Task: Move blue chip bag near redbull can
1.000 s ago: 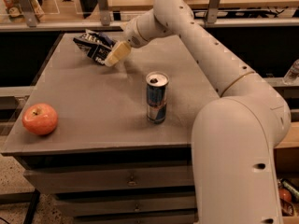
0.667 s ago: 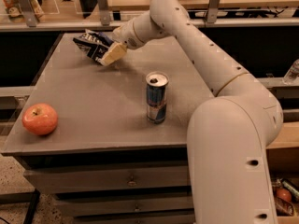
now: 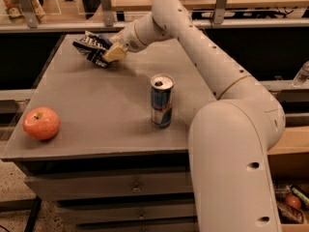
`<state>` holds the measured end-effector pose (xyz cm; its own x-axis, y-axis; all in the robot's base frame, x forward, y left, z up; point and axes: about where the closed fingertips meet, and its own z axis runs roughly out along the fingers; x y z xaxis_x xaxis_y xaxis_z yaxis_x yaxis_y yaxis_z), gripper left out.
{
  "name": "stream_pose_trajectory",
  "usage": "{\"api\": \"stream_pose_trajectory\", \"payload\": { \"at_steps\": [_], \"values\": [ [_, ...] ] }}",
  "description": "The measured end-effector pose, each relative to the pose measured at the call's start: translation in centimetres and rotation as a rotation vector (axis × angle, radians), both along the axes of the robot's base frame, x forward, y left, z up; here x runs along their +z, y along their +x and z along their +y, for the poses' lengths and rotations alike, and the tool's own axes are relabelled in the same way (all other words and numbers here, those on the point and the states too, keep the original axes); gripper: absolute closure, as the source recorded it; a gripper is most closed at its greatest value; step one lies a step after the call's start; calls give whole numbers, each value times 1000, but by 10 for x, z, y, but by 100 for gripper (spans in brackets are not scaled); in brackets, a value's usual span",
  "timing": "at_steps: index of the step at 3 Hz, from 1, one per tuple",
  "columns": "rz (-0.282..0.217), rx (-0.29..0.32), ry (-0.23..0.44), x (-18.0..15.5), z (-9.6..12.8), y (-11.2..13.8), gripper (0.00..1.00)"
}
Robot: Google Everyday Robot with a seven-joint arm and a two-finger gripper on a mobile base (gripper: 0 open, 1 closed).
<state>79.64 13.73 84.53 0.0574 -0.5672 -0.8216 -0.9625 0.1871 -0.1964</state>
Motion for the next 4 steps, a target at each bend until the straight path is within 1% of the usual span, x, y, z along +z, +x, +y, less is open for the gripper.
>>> {"api": "stream_pose_trajectory", "payload": {
  "at_steps": [1, 2, 3, 4],
  "values": [
    [-5, 5, 2, 4, -9, 1, 87],
    [-30, 20, -4, 15, -32, -3, 100],
    [-61, 27, -25, 24, -59, -17, 100],
    [-80, 103, -50, 27, -73, -44, 100]
  ]
}}
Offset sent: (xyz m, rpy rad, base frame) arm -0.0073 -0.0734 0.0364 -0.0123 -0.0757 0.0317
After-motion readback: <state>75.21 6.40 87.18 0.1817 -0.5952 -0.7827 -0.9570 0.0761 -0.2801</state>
